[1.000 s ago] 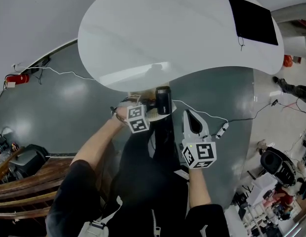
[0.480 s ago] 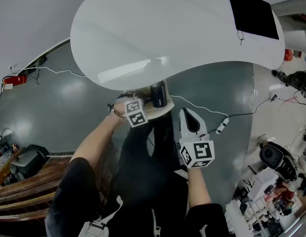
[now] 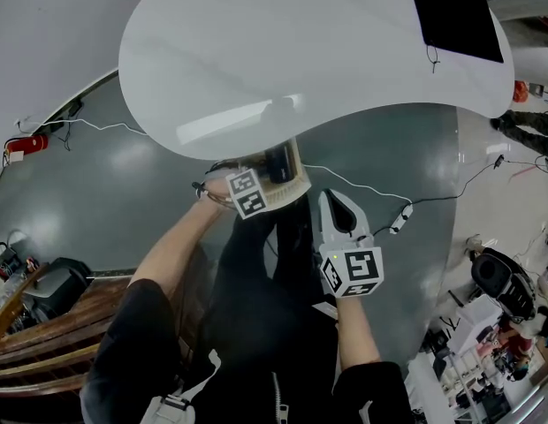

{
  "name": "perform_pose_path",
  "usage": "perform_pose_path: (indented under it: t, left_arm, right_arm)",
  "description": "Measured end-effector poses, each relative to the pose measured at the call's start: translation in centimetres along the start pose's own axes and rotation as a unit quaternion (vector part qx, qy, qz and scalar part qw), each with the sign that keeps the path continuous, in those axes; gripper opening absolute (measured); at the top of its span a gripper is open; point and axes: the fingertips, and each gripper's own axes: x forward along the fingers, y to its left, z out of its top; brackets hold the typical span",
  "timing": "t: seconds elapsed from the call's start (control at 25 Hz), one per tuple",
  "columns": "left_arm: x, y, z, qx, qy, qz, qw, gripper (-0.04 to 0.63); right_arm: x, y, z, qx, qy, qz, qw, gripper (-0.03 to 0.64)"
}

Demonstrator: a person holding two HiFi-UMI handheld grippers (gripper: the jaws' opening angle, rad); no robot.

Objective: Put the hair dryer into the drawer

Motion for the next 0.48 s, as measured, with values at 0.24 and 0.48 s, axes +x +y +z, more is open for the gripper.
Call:
perform_pose_path:
  t: [0.24,0.48]
  left_arm:
    - [1.4,0.7,0.2,-0.007,0.028,-0.001,0.9996,0.199]
    - [2.7,1.0,0.2,-0.016,0.051,-0.003,0.9986,0.199]
  right_arm:
    - [0.4,-0.4,0.0,0.004,0.003,0.003,1.000,0.005]
    - [0.6,-0.9,-0.3,0.010,0.006,0.004,1.000,0.005]
